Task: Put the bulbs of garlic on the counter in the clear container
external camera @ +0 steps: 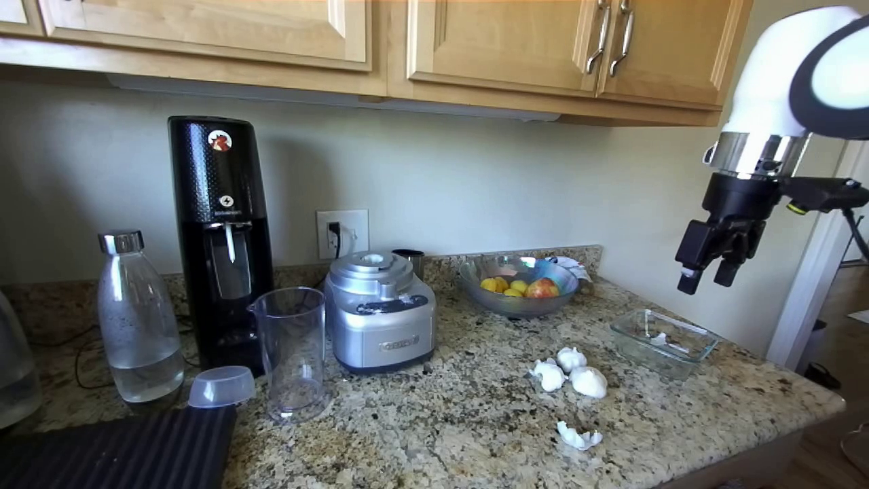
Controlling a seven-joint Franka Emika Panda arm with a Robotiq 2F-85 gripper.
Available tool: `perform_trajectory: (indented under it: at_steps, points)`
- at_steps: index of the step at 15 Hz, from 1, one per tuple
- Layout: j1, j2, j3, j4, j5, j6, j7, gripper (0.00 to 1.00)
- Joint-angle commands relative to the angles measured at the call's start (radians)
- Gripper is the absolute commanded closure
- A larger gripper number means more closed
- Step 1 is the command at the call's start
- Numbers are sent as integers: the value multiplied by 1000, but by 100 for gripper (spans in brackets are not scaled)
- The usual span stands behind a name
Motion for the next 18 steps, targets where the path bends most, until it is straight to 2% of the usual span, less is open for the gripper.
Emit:
perform_trajectory:
  at_steps: [1,3,4,11,18]
  points:
    - [11,143,36,63,-58,98,100,0]
    - [10,202,58,96,-112,99,140,0]
    - [27,147,21,61,-72,83,86,0]
    - [33,177,16,78,-77,83,92,0]
    - [23,371,33,117,-85,261,271,0]
